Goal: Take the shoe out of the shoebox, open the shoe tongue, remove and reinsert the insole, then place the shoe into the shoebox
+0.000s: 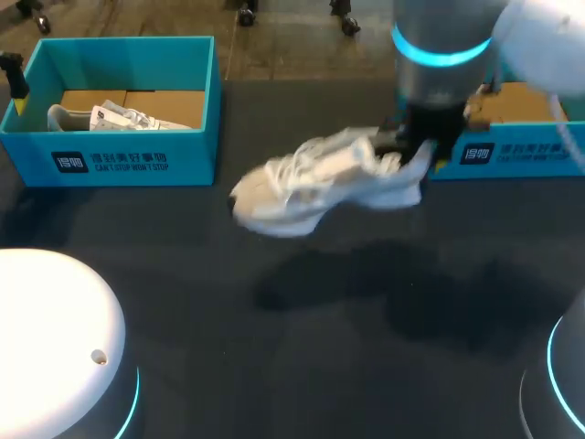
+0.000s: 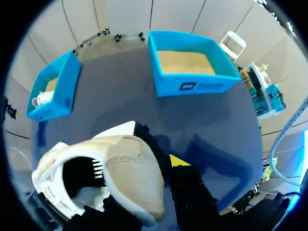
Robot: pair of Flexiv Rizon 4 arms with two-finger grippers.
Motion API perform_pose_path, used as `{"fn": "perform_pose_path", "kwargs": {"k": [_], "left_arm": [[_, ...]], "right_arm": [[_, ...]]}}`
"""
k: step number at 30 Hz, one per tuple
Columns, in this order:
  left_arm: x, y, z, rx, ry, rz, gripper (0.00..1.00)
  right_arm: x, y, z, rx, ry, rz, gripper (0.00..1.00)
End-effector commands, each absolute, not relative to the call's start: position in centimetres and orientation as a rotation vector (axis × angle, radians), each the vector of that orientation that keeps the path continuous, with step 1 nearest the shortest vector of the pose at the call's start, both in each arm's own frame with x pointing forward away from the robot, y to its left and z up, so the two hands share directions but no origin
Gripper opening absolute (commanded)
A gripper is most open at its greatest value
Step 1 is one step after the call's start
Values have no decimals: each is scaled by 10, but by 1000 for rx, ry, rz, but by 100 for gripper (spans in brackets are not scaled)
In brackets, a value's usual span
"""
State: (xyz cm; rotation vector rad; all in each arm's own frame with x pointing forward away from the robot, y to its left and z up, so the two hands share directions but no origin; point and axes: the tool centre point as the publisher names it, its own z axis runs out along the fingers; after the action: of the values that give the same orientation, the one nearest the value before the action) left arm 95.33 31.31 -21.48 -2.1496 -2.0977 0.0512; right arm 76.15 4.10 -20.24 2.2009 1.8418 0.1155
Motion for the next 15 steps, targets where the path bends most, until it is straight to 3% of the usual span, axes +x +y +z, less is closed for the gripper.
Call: {"fn": "perform_pose_path", "kwargs": {"k": [1,15], "left_arm": [[953,313,-214,-2150,-2097,48,100],[953,313,-214,-2150,-2097,48,100]], "right_arm": [[742,71,-244,2181,1864,106,0],[723,88,-259,2235,1880,174,0]]}}
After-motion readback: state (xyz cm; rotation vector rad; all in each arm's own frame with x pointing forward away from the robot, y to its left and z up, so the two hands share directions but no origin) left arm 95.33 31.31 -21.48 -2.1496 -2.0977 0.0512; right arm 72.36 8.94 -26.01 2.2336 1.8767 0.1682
